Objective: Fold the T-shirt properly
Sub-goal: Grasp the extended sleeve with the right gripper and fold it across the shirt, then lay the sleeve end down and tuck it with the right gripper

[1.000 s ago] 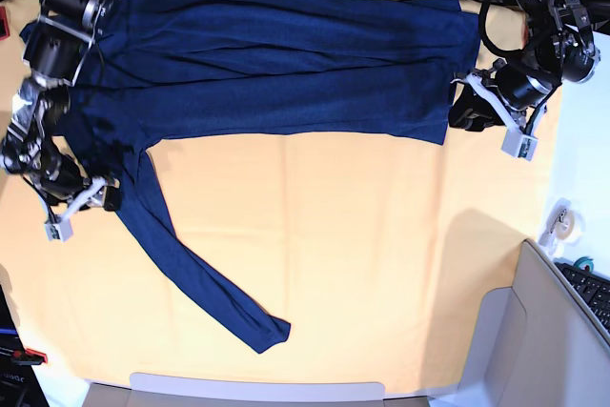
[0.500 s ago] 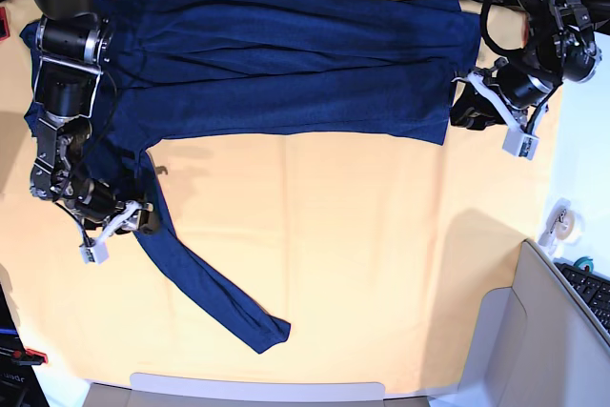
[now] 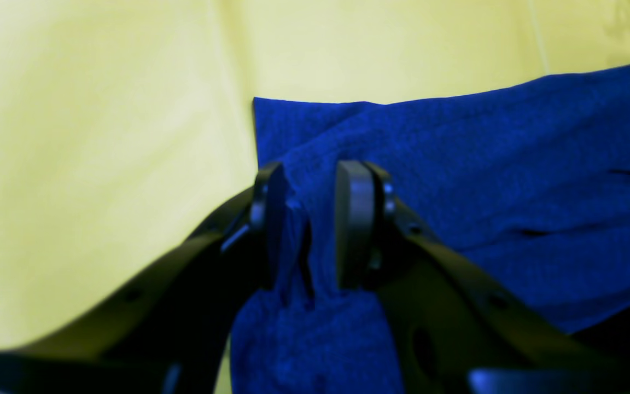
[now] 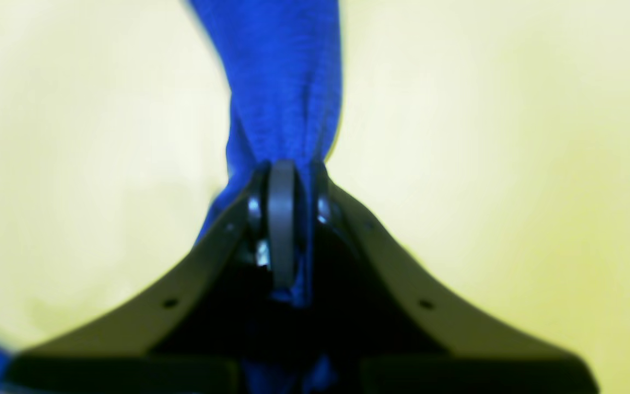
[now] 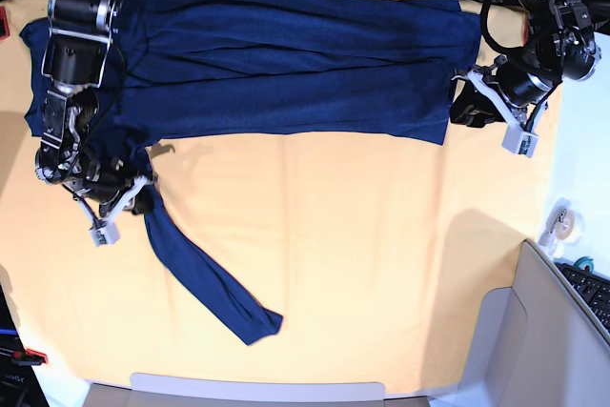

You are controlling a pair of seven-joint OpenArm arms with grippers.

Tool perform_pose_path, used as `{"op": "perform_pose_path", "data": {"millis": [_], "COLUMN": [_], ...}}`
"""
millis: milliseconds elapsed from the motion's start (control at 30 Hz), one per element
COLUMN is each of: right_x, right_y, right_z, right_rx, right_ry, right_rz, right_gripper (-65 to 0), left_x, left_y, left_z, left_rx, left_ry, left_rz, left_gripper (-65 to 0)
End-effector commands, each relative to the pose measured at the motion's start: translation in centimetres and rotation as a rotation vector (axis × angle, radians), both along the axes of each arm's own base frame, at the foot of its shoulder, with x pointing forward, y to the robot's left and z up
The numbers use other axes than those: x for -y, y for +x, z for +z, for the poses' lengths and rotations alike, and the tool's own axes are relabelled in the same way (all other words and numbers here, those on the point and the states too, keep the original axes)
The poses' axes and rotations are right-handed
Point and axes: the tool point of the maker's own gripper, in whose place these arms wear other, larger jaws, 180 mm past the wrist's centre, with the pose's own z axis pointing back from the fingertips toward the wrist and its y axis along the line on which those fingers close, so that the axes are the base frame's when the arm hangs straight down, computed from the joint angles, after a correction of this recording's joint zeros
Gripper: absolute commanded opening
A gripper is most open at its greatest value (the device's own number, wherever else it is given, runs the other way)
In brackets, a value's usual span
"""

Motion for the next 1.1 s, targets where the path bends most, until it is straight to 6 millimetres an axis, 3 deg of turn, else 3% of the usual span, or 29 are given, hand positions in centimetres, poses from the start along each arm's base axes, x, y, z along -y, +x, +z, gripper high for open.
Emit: {"op": "perform_pose_path", "data": {"millis": [0, 100, 233, 400, 600, 733, 867, 1067], "right_x": [-0.3, -1.9, -5.6, -8.3, -9.5, -10.7, -12.4, -15.9], "right_y": [0.9, -1.3, -5.3, -11.4, -17.5, -20.5, -22.3, -24.0], "right_z": [2.8, 4.9, 7.8, 9.4, 5.0, 3.8, 3.4, 0.9], "right_rx": [0.090, 0.141, 0.234, 0.238, 0.064, -0.004, -0.044, -0.130], "right_ry": [-0.009, -0.091, -0.154, -0.232, -0.147, -0.050, 0.037, 0.107], "right_rz": [0.027, 0.097, 0.187, 0.268, 0.311, 0.328, 0.352, 0.447], "right_gripper": [-65.0, -65.0, -65.0, -65.0, -65.0, -65.0, -65.0, -65.0], "left_x": [-0.2, -0.2, -0.1, -0.1, -0.1, 0.1, 0.2, 0.3], "left_y": [0.6, 0.6, 0.6, 0.6, 0.6, 0.5, 0.5, 0.5], "left_z": [1.1, 1.1, 1.1, 1.0, 1.0, 0.9, 0.9, 0.9], "left_rx": [0.042, 0.042, 0.042, 0.042, 0.040, 0.039, 0.038, 0.039], "left_ry": [0.002, 0.002, 0.001, -0.001, -0.003, -0.005, -0.006, -0.010], "left_rz": [-0.002, -0.002, -0.001, -0.001, 0.002, -0.002, -0.005, -0.003], "left_gripper": [-48.9, -48.9, -48.9, -48.9, -48.9, -48.9, -48.9, -48.9]}}
